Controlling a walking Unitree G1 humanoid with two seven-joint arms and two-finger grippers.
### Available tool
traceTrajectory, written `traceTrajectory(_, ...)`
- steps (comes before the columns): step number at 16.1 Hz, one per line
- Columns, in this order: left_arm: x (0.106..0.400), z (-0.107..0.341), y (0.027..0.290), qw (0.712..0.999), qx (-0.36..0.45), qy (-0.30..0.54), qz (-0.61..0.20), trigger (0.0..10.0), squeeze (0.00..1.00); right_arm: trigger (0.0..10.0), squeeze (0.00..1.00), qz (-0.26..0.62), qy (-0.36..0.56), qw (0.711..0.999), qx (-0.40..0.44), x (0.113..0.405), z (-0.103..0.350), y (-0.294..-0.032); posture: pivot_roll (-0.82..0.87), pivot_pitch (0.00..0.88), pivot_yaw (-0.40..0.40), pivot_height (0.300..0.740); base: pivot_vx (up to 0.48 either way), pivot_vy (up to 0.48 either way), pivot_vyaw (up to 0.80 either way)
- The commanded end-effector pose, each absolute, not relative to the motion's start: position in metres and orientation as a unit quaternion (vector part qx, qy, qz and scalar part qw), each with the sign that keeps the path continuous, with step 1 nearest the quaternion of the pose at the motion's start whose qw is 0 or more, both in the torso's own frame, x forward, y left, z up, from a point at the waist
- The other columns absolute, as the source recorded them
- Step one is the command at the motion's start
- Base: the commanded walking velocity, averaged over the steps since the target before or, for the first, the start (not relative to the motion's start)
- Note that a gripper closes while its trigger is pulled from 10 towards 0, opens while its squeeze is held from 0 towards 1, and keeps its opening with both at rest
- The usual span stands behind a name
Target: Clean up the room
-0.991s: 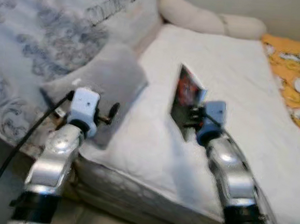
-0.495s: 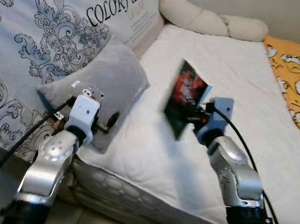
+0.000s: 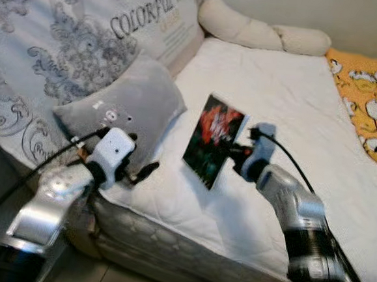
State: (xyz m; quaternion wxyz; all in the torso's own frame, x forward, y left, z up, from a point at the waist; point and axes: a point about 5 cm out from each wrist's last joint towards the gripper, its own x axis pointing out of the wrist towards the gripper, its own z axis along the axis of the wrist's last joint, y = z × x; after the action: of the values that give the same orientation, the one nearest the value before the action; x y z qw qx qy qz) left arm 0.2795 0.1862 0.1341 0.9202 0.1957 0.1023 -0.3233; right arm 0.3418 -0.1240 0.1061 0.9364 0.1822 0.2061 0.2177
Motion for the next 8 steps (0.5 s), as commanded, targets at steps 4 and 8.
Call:
traceTrajectory(4, 0.263, 0.132, 0.193, 0.879, 0.195, 0.159, -0.404, 10.0, 0.0, 10.0, 0.0, 0.256, 0.243, 0.901, 0.253, 0.362, 0.104, -0.13, 0.05, 0.0, -0.006, 0.74, 0.0, 0.0, 0.0)
traceTrajectory(8, 0.249, 0.129, 0.2, 0.86, 0.203, 0.195, -0.426, 10.0, 0.0, 10.0, 0.0, 0.267, 0.274, 0.901, 0.205, 0.366, 0.1, -0.133, 0.07, 0.0, -0.013, 0.74, 0.0, 0.0, 0.0)
